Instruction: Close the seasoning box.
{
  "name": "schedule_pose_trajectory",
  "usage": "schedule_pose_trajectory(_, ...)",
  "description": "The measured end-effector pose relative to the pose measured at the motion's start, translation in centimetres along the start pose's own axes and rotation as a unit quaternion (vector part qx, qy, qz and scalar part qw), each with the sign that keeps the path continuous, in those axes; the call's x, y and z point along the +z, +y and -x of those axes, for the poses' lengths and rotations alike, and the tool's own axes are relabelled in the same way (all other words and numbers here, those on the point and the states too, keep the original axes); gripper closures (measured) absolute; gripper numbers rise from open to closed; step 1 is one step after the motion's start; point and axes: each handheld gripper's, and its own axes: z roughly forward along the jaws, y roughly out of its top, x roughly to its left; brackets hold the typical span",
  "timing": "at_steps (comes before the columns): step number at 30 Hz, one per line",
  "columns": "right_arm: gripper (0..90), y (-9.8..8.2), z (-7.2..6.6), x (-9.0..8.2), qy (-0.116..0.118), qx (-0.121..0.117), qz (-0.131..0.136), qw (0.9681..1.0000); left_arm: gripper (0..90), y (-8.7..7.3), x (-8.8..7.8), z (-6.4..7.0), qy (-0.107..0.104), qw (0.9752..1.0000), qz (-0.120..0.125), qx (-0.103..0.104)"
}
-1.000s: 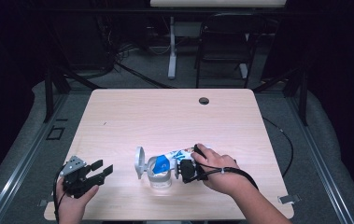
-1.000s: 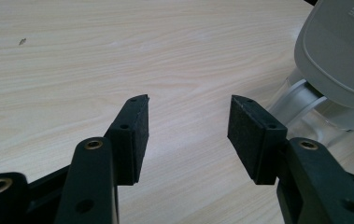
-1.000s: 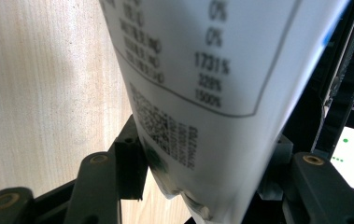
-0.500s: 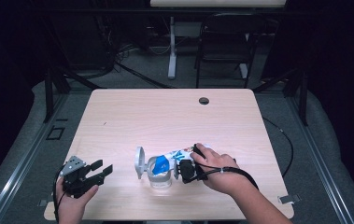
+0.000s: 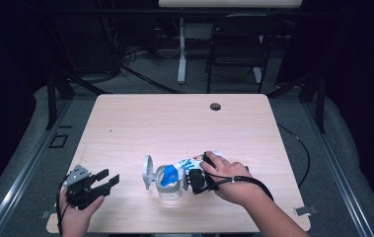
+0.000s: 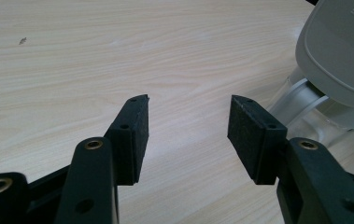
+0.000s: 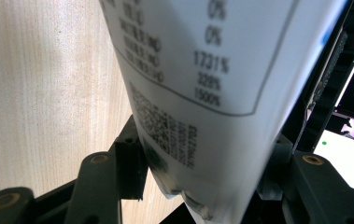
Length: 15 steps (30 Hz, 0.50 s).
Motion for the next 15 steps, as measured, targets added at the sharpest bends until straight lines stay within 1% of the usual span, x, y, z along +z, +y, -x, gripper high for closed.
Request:
schedule_pose_trajectory(1,47.8,0.01,0.01,-0.02,0.0,0.0,-0.001,1.0,48.6,0.02,-0.04,-0.02,0.001,1.0,-0.003,0.0)
schedule_pose_trajectory(5,47.8,0.08,0.03,-0.08,-0.001,-0.003,-0.003,1.0,48.6,0.0,-0.01,0.0,0.001,1.0,-0.003,0.0)
schedule_pose_trajectory(6,47.8,0.08,0.05,-0.08,-0.002,-0.004,-0.002,1.0,48.6,-0.02,0.03,0.01,0.0,1.0,0.0,-0.001)
schedule_pose_trajectory(15,47.9,0.09,0.06,-0.1,-0.001,-0.003,-0.003,1.0,48.6,-0.03,0.06,0.08,0.001,1.0,0.002,-0.001)
